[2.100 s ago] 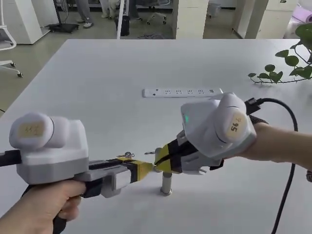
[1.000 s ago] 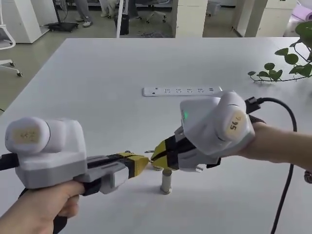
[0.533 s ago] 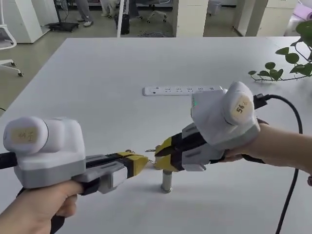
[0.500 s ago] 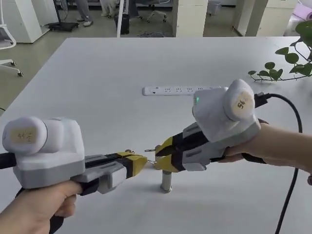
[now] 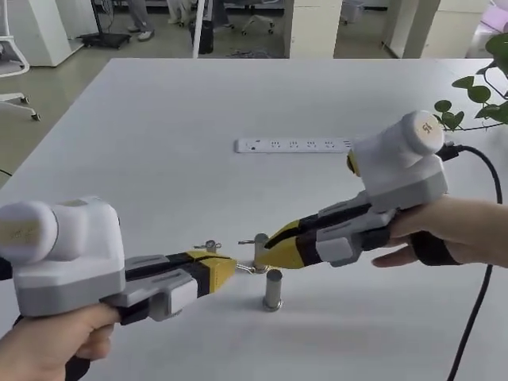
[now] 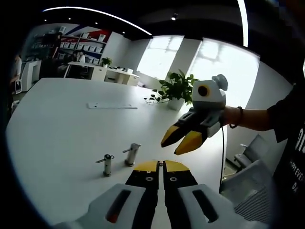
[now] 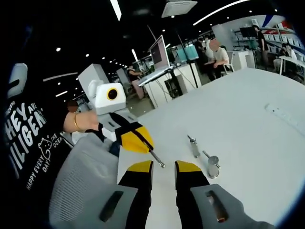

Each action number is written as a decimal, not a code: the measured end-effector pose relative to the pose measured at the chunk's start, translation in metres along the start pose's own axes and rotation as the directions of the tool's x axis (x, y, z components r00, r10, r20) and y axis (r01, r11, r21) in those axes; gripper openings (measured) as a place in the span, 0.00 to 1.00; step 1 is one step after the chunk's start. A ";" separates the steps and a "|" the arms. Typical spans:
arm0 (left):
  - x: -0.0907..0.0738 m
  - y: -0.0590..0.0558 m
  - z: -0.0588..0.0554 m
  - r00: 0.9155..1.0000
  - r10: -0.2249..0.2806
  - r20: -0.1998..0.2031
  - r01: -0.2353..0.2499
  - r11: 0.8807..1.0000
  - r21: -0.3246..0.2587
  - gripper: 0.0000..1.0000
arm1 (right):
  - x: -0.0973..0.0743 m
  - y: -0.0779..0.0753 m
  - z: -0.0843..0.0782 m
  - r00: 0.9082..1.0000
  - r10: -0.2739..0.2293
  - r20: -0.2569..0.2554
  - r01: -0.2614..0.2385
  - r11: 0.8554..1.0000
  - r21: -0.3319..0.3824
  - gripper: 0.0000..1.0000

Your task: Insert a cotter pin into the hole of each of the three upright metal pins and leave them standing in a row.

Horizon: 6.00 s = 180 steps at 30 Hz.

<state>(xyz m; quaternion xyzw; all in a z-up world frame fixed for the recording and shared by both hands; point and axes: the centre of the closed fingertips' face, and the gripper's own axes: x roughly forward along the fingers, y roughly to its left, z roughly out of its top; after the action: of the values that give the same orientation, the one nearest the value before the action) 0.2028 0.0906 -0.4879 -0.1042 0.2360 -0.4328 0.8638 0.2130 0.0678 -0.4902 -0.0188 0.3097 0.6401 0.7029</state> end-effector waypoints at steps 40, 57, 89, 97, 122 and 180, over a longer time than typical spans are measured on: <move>-0.007 -0.050 0.000 0.968 -0.250 0.005 0.250 0.967 0.043 0.00 | -0.004 0.049 -0.026 0.958 0.287 0.004 -0.287 0.957 0.051 0.08; -0.009 -0.054 0.003 0.963 -0.269 0.017 0.268 0.962 0.044 0.00 | -0.003 0.057 -0.021 0.946 0.323 0.024 -0.324 0.944 0.054 0.00; 0.002 -0.024 -0.015 0.994 -0.098 -0.057 0.107 0.978 0.180 0.14 | -0.006 0.029 -0.044 0.969 0.142 -0.204 -0.176 0.971 -0.162 0.00; 0.012 -0.012 -0.021 0.998 -0.023 -0.067 0.037 0.974 0.223 0.18 | -0.011 0.015 -0.048 0.969 0.078 -0.233 -0.128 0.970 -0.206 0.00; 0.053 0.019 -0.045 0.984 0.142 -0.109 -0.107 0.955 0.278 0.23 | -0.021 -0.021 -0.069 0.936 -0.041 -0.351 -0.071 0.951 -0.301 0.00; 0.086 0.024 -0.061 0.988 0.113 -0.108 -0.082 0.963 0.258 0.12 | -0.006 -0.055 -0.080 0.882 -0.102 -0.459 -0.092 0.919 -0.382 0.00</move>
<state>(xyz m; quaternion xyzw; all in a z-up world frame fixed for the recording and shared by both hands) 0.2334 0.0377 -0.5778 0.0452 0.2360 -0.4219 0.8742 0.2299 0.0189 -0.5727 -0.3149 0.3359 0.6632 0.5900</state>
